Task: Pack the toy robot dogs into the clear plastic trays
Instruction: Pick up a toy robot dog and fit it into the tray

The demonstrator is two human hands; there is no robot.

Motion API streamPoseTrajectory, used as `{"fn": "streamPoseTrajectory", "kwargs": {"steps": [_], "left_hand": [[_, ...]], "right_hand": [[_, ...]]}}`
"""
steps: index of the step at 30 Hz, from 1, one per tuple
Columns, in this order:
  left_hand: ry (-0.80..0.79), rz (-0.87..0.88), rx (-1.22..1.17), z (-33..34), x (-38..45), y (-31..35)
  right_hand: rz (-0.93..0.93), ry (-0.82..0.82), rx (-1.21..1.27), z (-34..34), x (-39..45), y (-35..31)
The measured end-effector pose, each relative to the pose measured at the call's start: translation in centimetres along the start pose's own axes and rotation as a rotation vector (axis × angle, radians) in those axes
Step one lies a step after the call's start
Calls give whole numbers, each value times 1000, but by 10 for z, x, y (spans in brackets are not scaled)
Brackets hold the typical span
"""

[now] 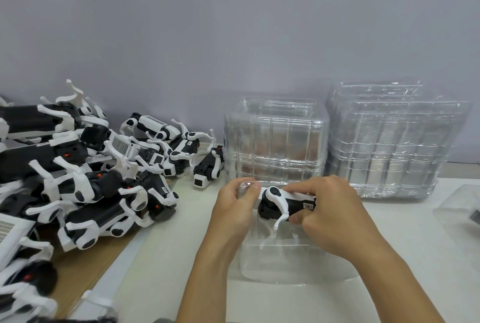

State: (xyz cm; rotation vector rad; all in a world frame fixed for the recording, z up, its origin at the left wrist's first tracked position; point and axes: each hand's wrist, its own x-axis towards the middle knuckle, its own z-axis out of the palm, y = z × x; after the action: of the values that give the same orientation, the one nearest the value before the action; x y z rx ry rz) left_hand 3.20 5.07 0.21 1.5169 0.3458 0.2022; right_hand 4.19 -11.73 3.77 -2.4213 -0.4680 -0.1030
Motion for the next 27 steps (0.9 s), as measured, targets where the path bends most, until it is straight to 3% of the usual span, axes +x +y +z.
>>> {"fn": "streamPoseTrajectory", "kwargs": {"steps": [9, 27], "left_hand": [[-1, -82, -73, -1, 3, 2], [51, 17, 78, 1, 5, 0]], "right_hand": [[-15, 9, 7, 2, 1, 2], [27, 12, -124, 5, 0, -1]]}}
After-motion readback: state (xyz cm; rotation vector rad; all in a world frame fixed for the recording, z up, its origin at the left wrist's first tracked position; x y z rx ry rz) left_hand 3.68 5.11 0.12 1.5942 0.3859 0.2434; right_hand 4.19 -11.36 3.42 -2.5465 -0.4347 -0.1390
